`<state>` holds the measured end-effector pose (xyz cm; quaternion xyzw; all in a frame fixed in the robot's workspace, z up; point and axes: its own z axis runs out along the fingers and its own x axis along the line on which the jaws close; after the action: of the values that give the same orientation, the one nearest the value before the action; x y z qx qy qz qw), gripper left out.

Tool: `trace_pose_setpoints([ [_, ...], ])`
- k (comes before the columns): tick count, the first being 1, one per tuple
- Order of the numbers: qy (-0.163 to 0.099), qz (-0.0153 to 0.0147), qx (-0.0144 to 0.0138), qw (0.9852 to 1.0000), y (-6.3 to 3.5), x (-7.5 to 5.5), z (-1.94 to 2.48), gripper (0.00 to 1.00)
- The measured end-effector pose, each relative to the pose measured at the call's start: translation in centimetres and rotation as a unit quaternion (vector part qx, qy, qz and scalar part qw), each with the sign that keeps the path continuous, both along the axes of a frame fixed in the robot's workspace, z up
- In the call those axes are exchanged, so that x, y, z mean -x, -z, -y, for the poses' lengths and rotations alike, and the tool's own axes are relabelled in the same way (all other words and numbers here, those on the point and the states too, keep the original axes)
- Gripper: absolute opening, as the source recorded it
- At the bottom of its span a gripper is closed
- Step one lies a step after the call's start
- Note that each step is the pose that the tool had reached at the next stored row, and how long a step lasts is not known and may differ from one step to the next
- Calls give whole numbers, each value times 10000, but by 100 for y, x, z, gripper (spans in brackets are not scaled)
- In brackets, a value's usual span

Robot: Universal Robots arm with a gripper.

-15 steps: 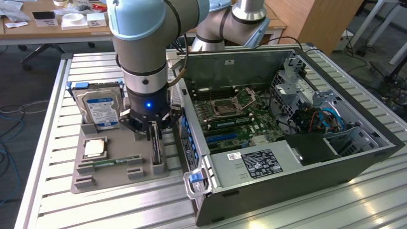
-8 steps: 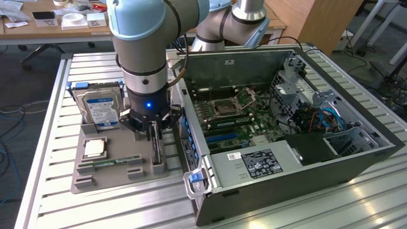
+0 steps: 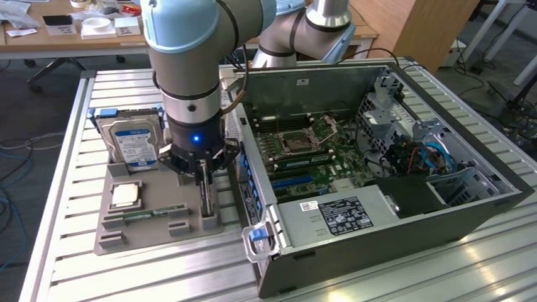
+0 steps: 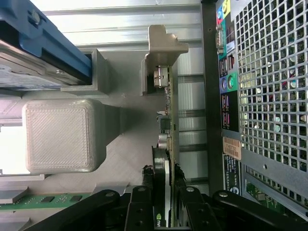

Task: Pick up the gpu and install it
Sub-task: 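Pick up the gpu and move the gpu toward the slot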

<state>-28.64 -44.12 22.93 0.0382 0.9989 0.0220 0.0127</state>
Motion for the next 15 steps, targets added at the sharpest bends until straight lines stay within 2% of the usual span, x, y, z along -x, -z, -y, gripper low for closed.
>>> trace_pose_setpoints([
  [9,-4,0,0,10000,0,0,0,27],
  [15,-207,0,0,9998,1,0,0,27],
])
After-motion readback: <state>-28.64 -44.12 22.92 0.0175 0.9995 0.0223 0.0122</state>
